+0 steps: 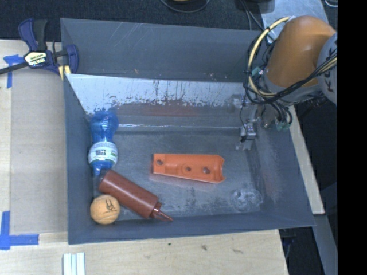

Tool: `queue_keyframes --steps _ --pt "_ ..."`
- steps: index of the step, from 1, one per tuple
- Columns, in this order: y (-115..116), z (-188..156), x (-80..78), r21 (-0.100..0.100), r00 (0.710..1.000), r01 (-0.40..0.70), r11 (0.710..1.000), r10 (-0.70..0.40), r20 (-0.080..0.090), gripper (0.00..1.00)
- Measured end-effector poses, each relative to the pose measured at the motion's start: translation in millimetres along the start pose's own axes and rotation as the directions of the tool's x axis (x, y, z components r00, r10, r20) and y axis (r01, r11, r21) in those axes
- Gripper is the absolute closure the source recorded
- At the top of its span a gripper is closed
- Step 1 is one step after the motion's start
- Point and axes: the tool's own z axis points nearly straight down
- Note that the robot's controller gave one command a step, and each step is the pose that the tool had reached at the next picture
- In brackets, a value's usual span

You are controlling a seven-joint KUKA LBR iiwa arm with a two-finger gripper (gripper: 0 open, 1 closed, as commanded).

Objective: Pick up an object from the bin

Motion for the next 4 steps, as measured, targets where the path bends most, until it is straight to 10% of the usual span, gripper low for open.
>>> queue_keyframes --steps 1,2,3,4 --pt "0.4 -5.4 -1.5 0.001 1.000 0.002 1.000 -0.002 0.008 0.00" --pt "62.0 50.8 15.1 -0.001 0.991 -0.134 0.991 0.134 0.007 0.00" --pt "54.5 90.2 8.0 0.000 1.000 -0.010 1.000 0.010 0.009 0.00" --pt "57.2 94.2 63.5 0.000 1.000 -0.008 1.000 0.008 0.008 1.00"
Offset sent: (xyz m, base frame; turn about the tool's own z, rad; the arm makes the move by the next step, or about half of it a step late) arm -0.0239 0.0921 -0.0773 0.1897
